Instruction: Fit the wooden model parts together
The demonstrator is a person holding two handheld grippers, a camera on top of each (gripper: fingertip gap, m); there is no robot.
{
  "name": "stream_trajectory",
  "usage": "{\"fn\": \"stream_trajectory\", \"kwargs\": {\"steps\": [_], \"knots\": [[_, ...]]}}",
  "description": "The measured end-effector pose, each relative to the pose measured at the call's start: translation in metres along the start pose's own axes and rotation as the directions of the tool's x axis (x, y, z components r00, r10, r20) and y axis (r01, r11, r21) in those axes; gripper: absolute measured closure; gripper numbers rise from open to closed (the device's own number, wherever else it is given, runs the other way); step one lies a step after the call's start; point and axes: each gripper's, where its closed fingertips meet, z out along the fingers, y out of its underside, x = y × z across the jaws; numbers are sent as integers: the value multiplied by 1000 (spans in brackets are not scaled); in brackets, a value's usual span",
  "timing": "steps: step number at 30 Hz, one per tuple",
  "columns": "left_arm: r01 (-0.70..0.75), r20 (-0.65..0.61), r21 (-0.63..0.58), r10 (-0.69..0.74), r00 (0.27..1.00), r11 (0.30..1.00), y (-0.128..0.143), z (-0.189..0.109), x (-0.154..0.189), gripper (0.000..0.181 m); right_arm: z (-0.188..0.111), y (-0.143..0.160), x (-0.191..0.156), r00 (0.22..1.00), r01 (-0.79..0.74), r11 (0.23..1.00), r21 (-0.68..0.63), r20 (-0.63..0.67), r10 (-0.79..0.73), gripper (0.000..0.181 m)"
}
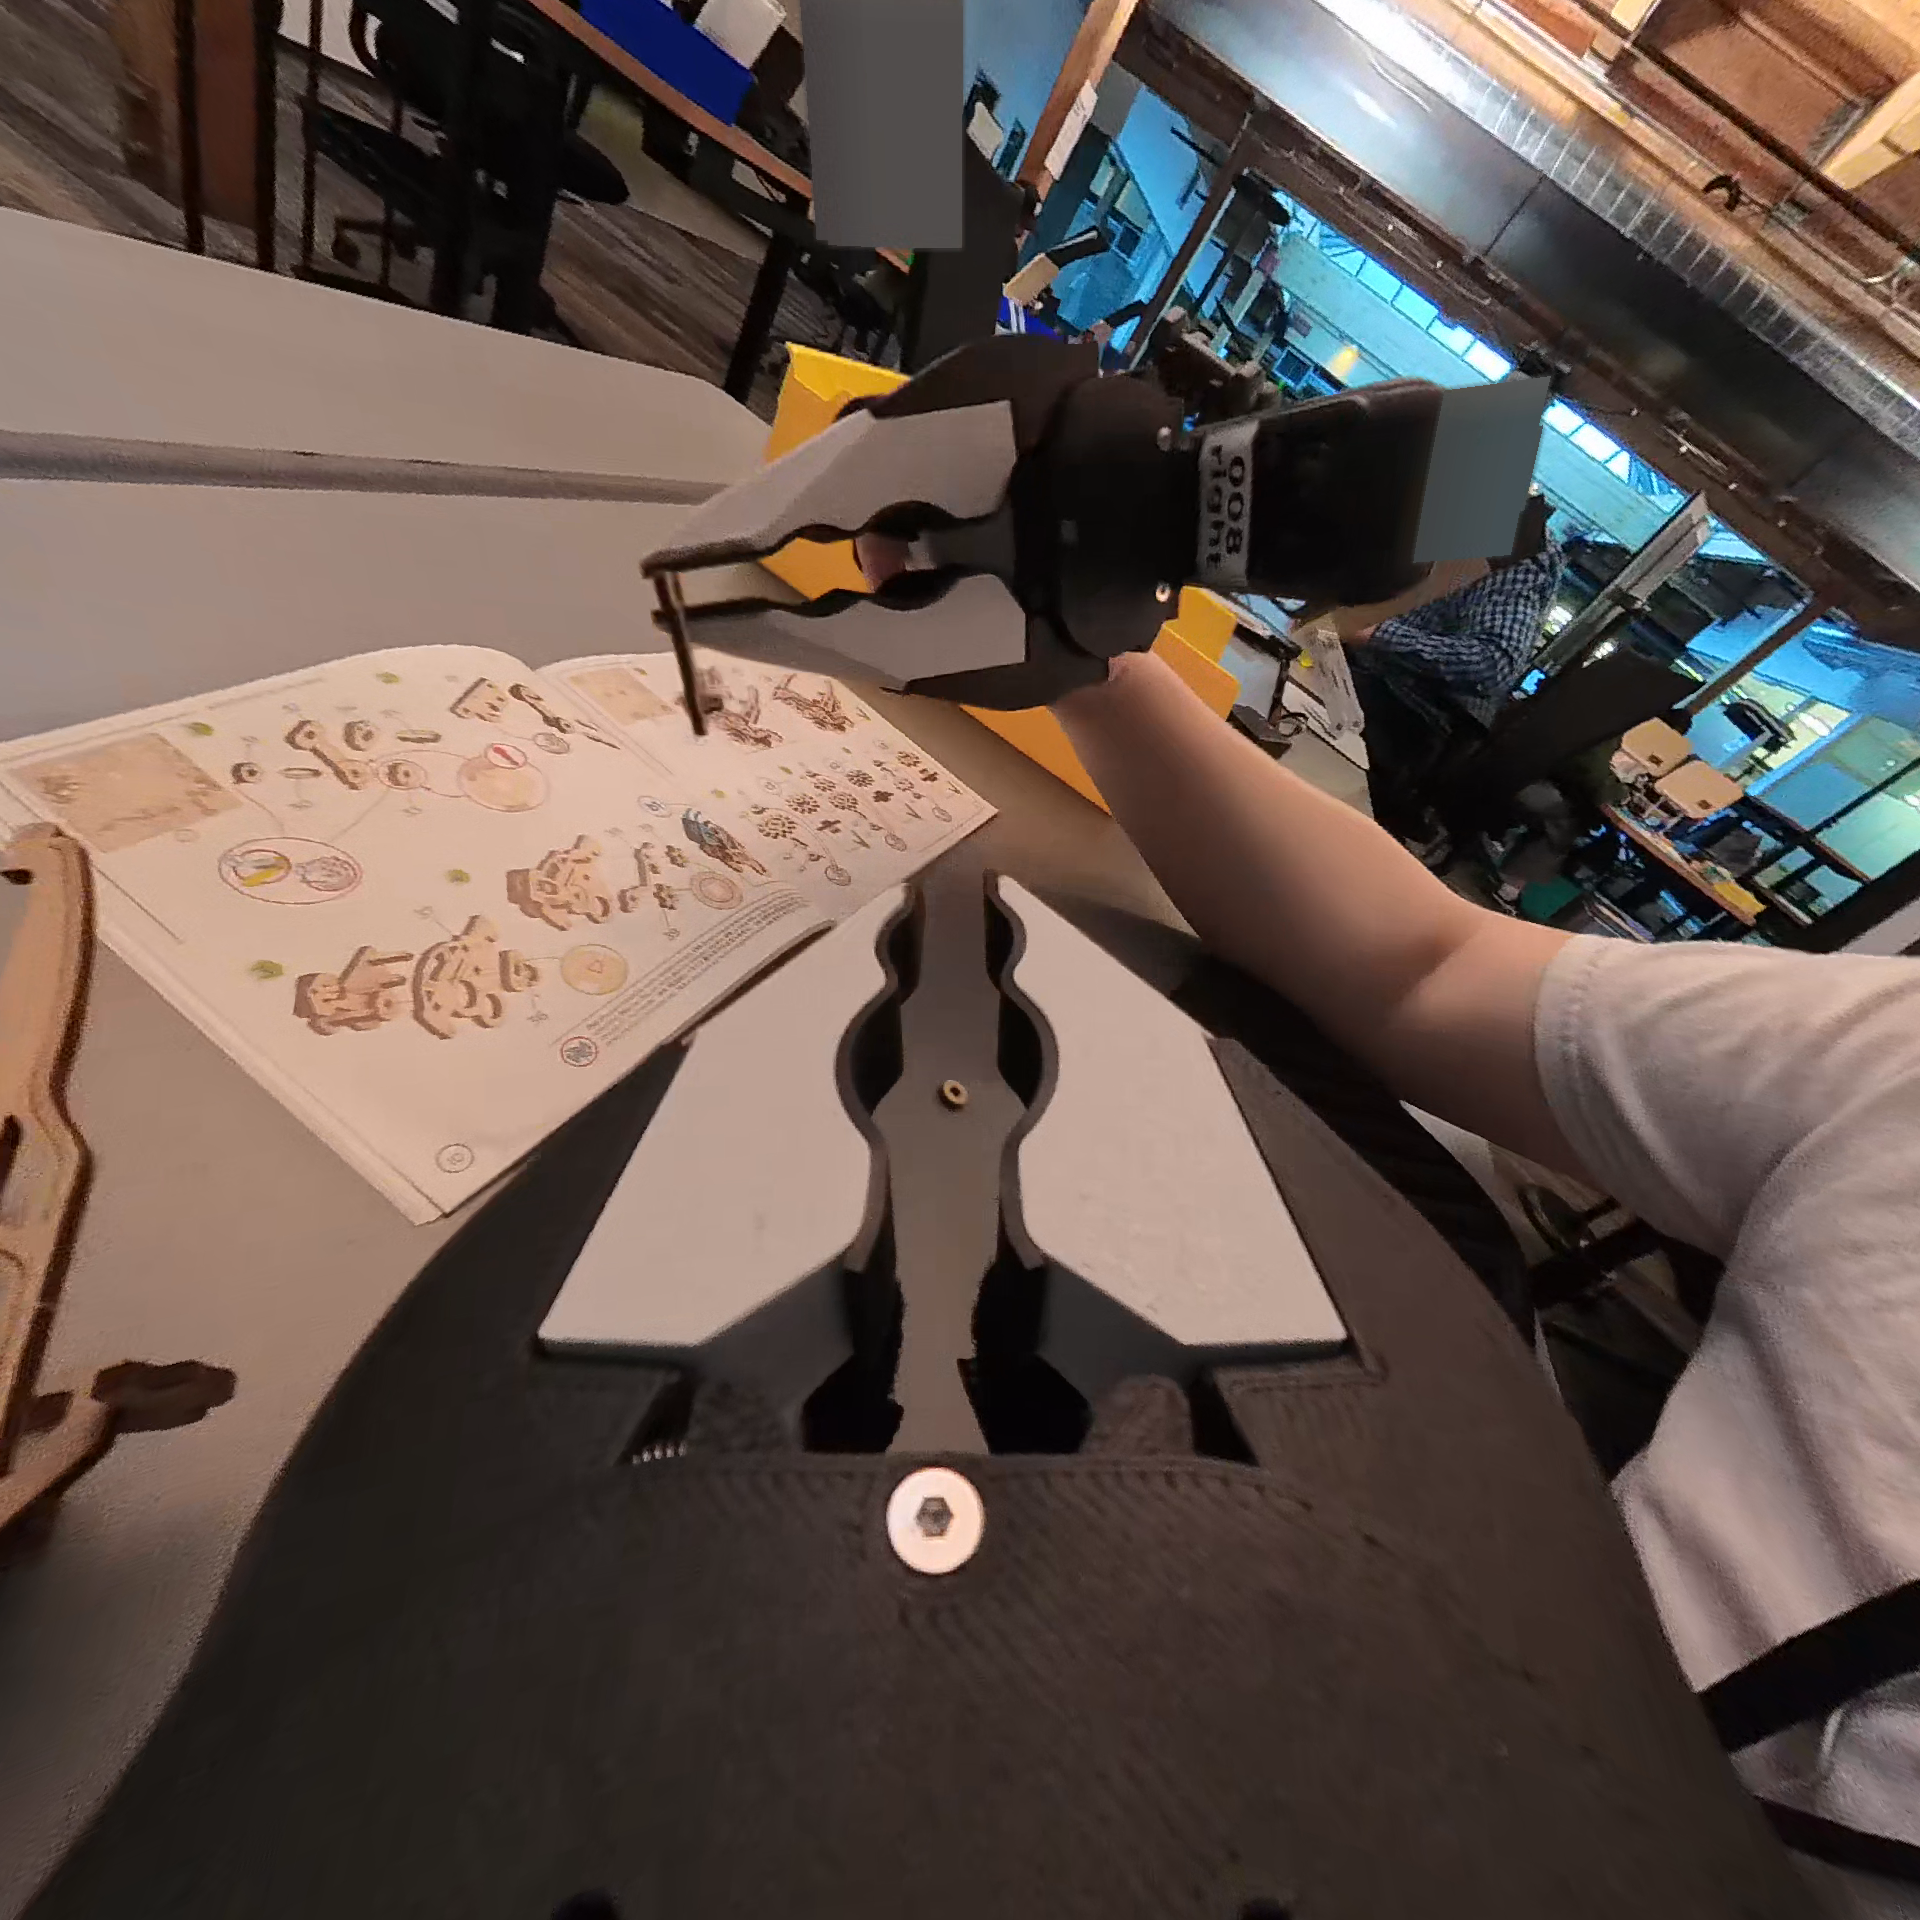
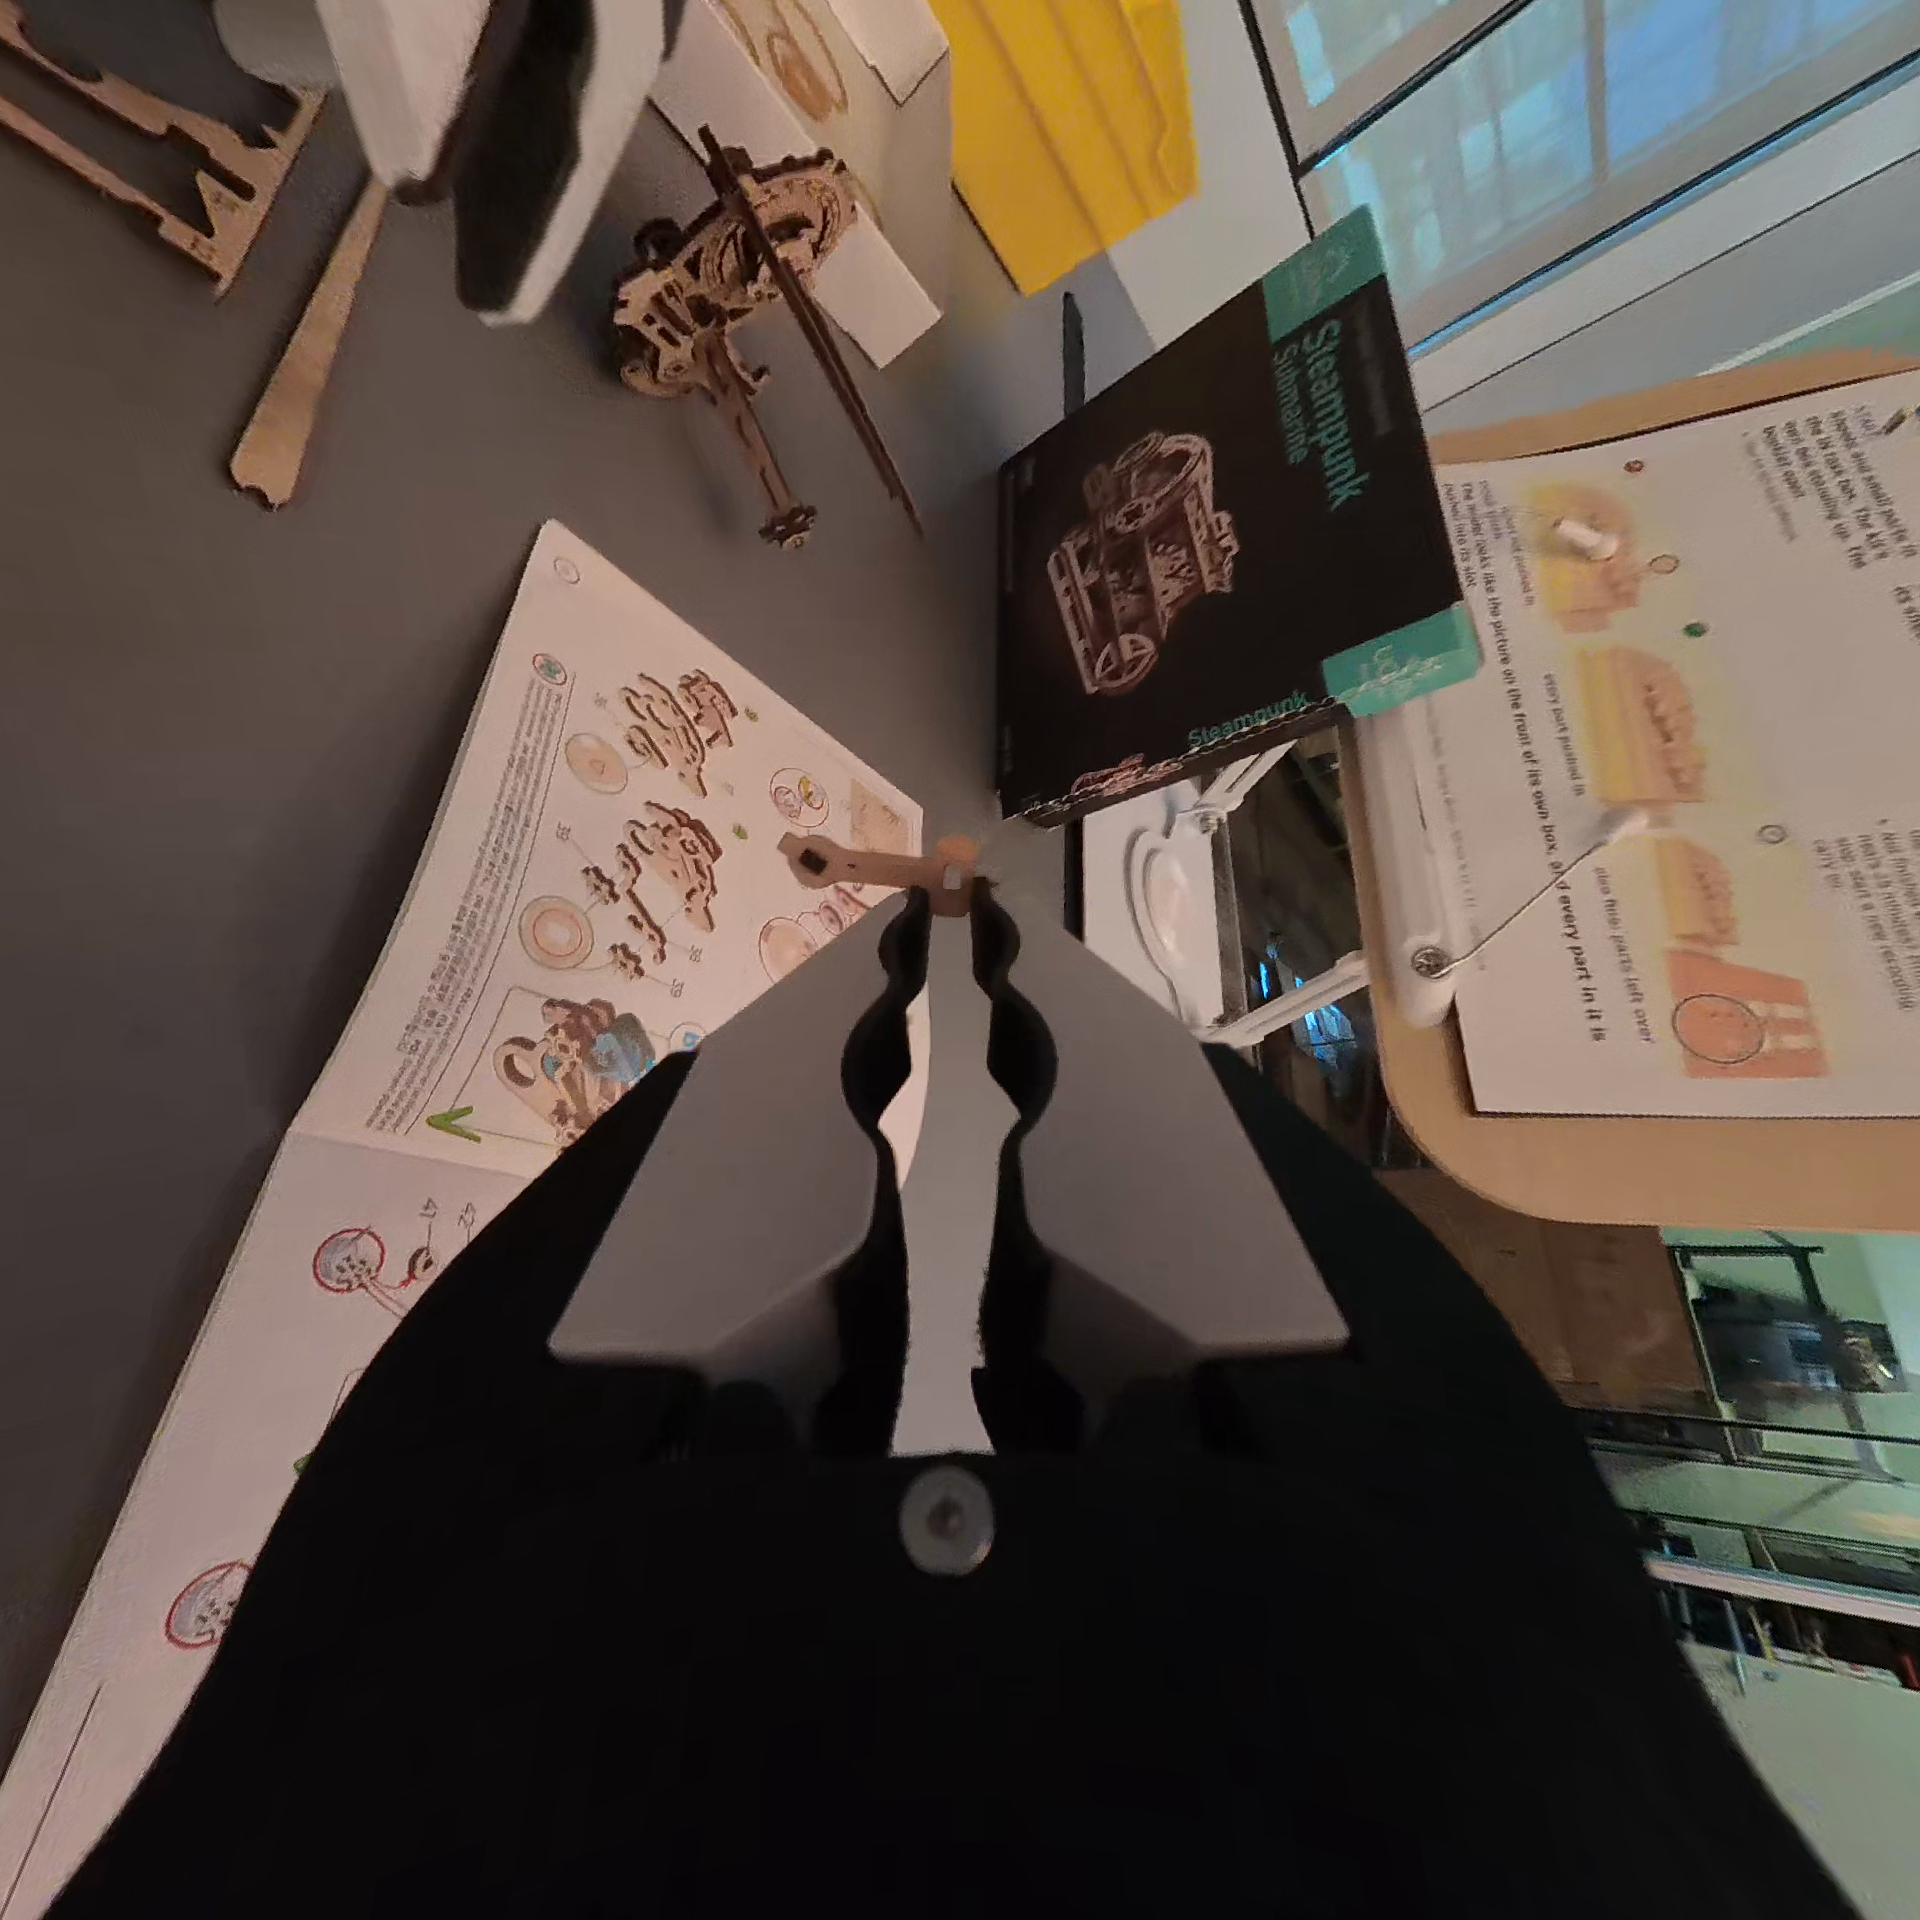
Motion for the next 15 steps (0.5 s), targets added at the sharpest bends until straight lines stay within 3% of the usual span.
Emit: {"fn": "stream_trajectory", "kwargs": {"steps": [7, 15], "knots": [[22, -23, -40, -23, 999, 999, 8, 4, 6, 174, 6, 11, -3, 1000, -21, 998, -52, 18, 22, 175], [-124, 104, -111, 135, 985, 986, 17, 6, -7, 172, 15, 14, -2, 996, -34, 997, -67, 82, 40, 175]]}}
